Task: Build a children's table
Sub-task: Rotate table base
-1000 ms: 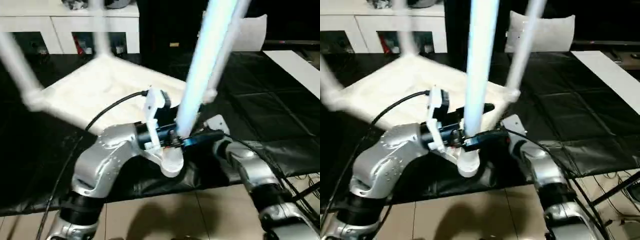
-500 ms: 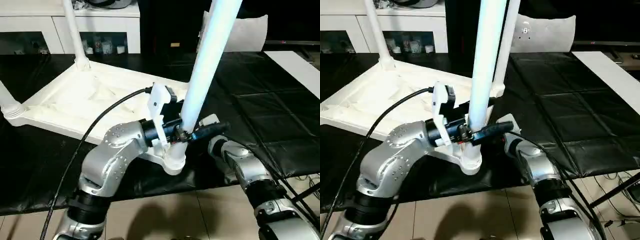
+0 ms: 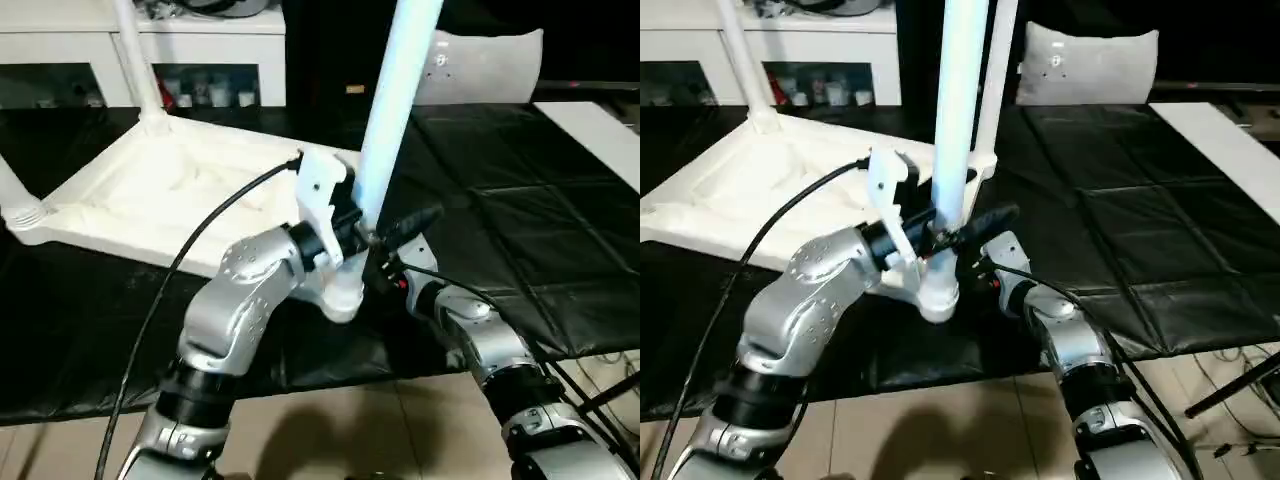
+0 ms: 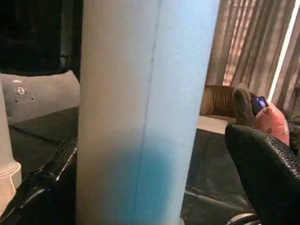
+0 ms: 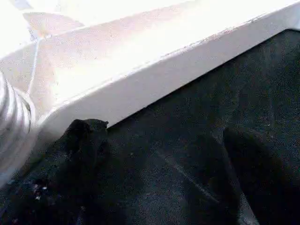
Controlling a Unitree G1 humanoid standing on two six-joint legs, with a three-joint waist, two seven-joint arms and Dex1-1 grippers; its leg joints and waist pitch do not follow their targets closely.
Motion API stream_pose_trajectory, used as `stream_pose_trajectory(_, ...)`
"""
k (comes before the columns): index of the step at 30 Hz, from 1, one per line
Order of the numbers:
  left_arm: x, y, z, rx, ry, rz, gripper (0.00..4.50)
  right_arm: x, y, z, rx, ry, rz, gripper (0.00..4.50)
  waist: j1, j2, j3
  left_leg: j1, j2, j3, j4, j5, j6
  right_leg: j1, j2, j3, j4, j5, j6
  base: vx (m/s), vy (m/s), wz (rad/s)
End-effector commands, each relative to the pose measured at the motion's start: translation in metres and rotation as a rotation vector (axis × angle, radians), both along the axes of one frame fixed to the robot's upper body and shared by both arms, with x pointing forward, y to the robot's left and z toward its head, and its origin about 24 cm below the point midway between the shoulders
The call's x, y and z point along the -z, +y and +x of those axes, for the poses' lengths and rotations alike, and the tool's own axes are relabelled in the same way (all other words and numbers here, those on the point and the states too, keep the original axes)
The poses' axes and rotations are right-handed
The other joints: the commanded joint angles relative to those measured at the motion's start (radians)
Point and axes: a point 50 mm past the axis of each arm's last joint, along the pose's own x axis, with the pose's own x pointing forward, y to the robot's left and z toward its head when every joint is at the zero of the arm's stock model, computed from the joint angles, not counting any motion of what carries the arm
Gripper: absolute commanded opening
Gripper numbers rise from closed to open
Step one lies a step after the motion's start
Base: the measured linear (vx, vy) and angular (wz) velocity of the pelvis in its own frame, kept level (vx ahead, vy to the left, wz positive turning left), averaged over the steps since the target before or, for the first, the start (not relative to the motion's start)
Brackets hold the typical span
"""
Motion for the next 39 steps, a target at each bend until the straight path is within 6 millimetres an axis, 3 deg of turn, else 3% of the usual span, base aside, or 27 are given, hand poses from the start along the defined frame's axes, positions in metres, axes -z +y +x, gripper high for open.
stream_pose_trajectory(1, -0.001, -0.008, -0.003, 0.046, -0.038, 0.037, 4.45, -0.008, -0.005, 0.004, 0.013, -0.040, 0.014, 4.50, 0.011, 0.003, -0.068, -0.017, 0.086, -0.037, -0.070, -0.028, 0.087, 0.067, -0.130, 0.095, -0.089, -0.240, -0.097, 0.000, 0.000, 0.00)
stream_pose_trajectory(7, 0.018, 0.014, -0.004, 0.097, -0.036, 0.153, 4.45, -0.013, -0.030, 0.000, 0.066, -0.072, 0.002, 4.50, 0.026, 0.008, -0.067, -0.010, 0.089, -0.037, -0.073, -0.022, 0.081, 0.063, -0.130, 0.098, -0.085, -0.227, -0.090, 0.000, 0.000, 0.00)
stream_pose_trajectory(13, 0.030, 0.047, -0.003, 0.116, -0.004, 0.181, 4.45, -0.018, -0.041, -0.010, 0.062, -0.096, 0.023, 4.50, 0.026, 0.010, -0.067, -0.012, 0.091, -0.038, -0.075, -0.030, 0.073, 0.065, -0.133, 0.099, -0.083, -0.210, -0.104, 0.000, 0.000, 0.00)
stream_pose_trajectory(16, 0.040, 0.066, -0.003, 0.096, 0.010, 0.227, 4.45, -0.022, -0.044, -0.015, 0.063, -0.112, 0.049, 4.50, 0.024, 0.008, -0.065, -0.011, 0.089, -0.038, -0.078, -0.049, 0.072, 0.064, -0.128, 0.099, -0.087, -0.241, -0.085, 0.000, 0.000, 0.00)
stream_pose_trajectory(18, 0.053, 0.086, -0.001, 0.106, 0.038, 0.328, 4.45, -0.026, -0.047, -0.019, 0.057, -0.123, 0.058, 4.50, 0.025, 0.008, -0.063, -0.008, 0.086, -0.037, -0.080, -0.060, 0.071, 0.062, -0.127, 0.099, -0.093, -0.277, -0.067, 0.000, 0.000, 0.00)
stream_pose_trajectory(19, 0.056, 0.091, 0.000, 0.113, 0.041, 0.361, 4.45, -0.026, -0.048, -0.020, 0.055, -0.124, 0.058, 4.50, 0.023, 0.004, -0.062, -0.008, 0.082, -0.036, -0.081, -0.063, 0.073, 0.061, -0.124, 0.098, -0.096, -0.305, -0.047, 0.000, 0.000, 0.00)
stream_pose_trajectory(22, 0.063, 0.106, 0.005, 0.159, 0.052, 0.475, 4.45, -0.028, -0.051, -0.023, 0.019, -0.127, 0.042, 4.50, 0.024, 0.006, -0.060, -0.004, 0.080, -0.036, -0.083, -0.070, 0.070, 0.057, -0.123, 0.097, -0.104, -0.343, -0.017, 0.000, 0.000, 0.00)
stream_pose_trajectory(26, 0.072, 0.122, 0.021, 0.192, 0.018, 0.714, 4.09, -0.034, -0.058, -0.030, -0.076, -0.135, 0.005, 4.50, 0.034, 0.013, -0.066, 0.000, 0.088, -0.040, -0.083, -0.052, 0.069, 0.057, -0.128, 0.101, -0.093, -0.275, -0.031, 0.000, 0.000, 0.00)
stream_pose_trajectory(32, 0.074, 0.125, 0.039, 0.180, -0.046, 0.844, 3.59, -0.042, -0.062, -0.036, -0.164, -0.135, 0.002, 4.50, 0.038, 0.007, -0.072, -0.009, 0.089, -0.040, -0.076, -0.011, 0.078, 0.065, -0.138, 0.101, -0.079, -0.186, -0.065, 0.000, 0.000, 0.00)
stream_pose_trajectory(34, 0.073, 0.121, 0.047, 0.195, -0.084, 0.897, 3.47, -0.047, -0.064, -0.041, -0.230, -0.128, 0.000, 4.50, 0.038, 0.005, -0.071, -0.010, 0.080, -0.035, -0.073, -0.012, 0.094, 0.066, -0.127, 0.099, -0.090, -0.196, -0.048, 0.000, 0.000, 0.00)
stream_pose_trajectory(36, 0.073, 0.113, 0.052, 0.224, -0.102, 0.919, 3.26, -0.051, -0.067, -0.045, -0.279, -0.120, -0.013, 4.50, 0.041, 0.005, -0.071, -0.011, 0.083, -0.038, -0.073, -0.009, 0.105, 0.067, -0.130, 0.096, -0.090, -0.195, -0.037, 0.000, 0.000, 0.00)
stream_pose_trajectory(39, 0.078, 0.109, 0.055, 0.254, -0.114, 0.971, 3.04, -0.053, -0.069, -0.048, -0.303, -0.108, -0.015, 4.50, 0.045, 0.004, -0.071, -0.009, 0.086, -0.038, -0.074, -0.028, 0.091, 0.067, -0.134, 0.095, -0.094, -0.243, -0.023, 0.000, 0.000, 0.00)
